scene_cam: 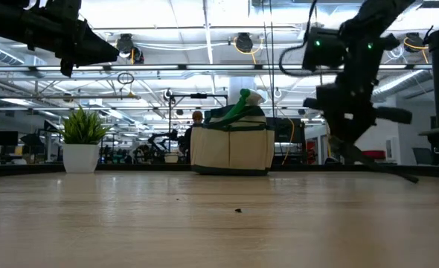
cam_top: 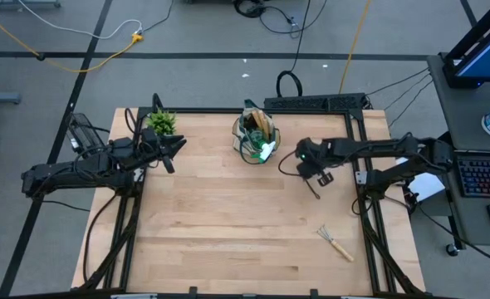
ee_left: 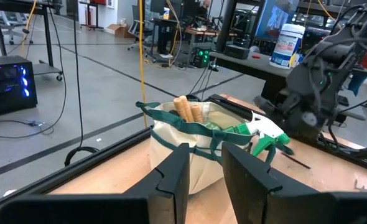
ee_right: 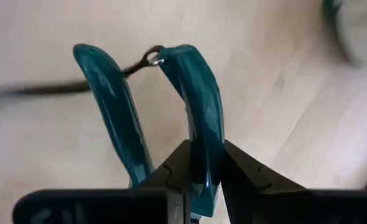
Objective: Pick & Place Garden tools in Gardening bag
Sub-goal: Put the green shear scissors into the gardening bag
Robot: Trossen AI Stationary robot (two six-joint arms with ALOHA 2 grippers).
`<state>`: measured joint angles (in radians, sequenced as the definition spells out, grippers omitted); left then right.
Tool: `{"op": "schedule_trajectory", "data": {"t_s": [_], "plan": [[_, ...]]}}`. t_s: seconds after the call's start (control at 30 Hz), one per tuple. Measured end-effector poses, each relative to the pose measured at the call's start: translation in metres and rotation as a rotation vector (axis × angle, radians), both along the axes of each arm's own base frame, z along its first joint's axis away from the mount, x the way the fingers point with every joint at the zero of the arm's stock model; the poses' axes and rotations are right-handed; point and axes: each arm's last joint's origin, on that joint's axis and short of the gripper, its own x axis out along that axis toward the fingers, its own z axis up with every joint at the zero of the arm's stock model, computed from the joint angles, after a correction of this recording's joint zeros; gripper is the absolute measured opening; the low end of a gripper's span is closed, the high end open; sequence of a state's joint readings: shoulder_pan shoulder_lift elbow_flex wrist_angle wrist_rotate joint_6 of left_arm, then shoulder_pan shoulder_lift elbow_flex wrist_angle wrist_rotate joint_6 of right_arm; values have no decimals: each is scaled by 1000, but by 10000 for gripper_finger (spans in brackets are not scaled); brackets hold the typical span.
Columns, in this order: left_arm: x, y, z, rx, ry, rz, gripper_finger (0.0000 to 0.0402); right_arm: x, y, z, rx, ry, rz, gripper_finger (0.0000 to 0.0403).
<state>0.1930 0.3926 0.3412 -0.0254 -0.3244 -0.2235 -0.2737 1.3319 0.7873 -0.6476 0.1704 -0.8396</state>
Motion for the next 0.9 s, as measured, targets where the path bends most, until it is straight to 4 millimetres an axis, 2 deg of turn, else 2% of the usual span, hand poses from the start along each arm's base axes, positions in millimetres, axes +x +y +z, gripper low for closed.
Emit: {"op": "schedule_trajectory", "data": {"t_s": [0.2, 0.4, 0.9], "plan": [[0, 0, 0, 0, 0, -1, 99, 17, 1, 26, 196, -161, -42, 49], [0, 0, 0, -1, -1, -2, 99, 29, 7, 49, 506, -286, -42, 49], [0, 0, 0, -3, -1, -4, 99, 41, 20, 76, 1238, -377, 19, 49]]}}
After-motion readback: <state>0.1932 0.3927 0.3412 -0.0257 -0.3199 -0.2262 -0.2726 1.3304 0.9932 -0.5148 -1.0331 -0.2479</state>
